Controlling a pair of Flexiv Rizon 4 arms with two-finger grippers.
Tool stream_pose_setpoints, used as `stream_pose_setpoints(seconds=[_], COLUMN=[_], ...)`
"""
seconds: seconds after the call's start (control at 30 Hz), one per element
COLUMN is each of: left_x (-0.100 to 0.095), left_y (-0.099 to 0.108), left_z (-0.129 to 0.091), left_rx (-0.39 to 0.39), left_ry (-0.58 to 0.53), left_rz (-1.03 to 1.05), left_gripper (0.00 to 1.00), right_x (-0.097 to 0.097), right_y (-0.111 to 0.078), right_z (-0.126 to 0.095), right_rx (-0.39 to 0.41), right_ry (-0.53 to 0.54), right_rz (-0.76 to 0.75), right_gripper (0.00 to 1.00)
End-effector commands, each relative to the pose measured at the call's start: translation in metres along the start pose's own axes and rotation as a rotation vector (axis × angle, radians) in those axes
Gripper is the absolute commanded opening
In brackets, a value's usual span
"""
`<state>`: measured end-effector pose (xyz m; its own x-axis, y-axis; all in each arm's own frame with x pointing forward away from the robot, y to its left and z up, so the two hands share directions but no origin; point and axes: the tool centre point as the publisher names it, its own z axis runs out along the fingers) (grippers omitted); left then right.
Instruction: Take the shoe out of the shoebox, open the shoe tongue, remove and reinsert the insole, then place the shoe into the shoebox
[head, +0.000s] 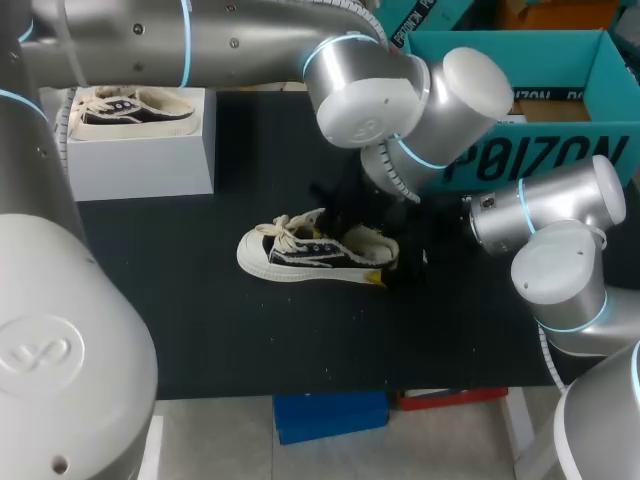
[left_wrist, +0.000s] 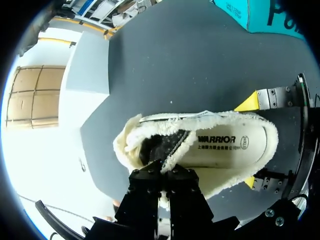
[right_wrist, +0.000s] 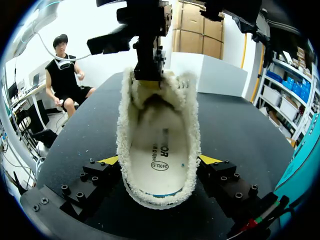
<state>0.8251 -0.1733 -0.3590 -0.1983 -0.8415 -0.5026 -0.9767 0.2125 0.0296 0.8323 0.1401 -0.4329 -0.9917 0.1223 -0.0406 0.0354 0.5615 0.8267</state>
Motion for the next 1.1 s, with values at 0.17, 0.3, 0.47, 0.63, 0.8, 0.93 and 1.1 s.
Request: stream_pose_setpoints(seconds=[0.17,0.3,0.47,0.63,0.8,0.93,1.1], left_x=[-0.021,-0.034,-0.053,-0.069,-0.082,-0.09,-0.092], left_y=[-0.003,-0.003,0.004,0.011,0.016,0.02,0.023], left_z=[-0.022,-0.023,-0.017,-0.001,0.014,0.022,0.033], left_rx=[0.031,0.043,0.064,0.058,0.042,0.029,0.013], left_ry=[0.083,0.107,0.105,0.086,0.063,0.061,0.05], left_rz=[-0.063,-0.094,-0.126,-0.156,-0.202,-0.222,-0.236], left_gripper=[0.0,0.0,0.0,0.0,0.0,0.0,0.0], right_x=[0.001,0.001,0.001,0.001,0.001,0.001,0.001], right_y=[-0.001,-0.001,-0.001,-0.001,-0.001,-0.001,-0.001], right_z=[0.001,0.001,0.001,0.001,0.001,0.001,0.001], right_rx=[0.003,0.003,0.003,0.003,0.003,0.003,0.003], right_ry=[0.002,0.002,0.002,0.002,0.002,0.002,0.002], right_rz=[0.002,0.002,0.002,0.002,0.002,0.002,0.002], right_gripper=[0.0,0.0,0.0,0.0,0.0,0.0,0.0])
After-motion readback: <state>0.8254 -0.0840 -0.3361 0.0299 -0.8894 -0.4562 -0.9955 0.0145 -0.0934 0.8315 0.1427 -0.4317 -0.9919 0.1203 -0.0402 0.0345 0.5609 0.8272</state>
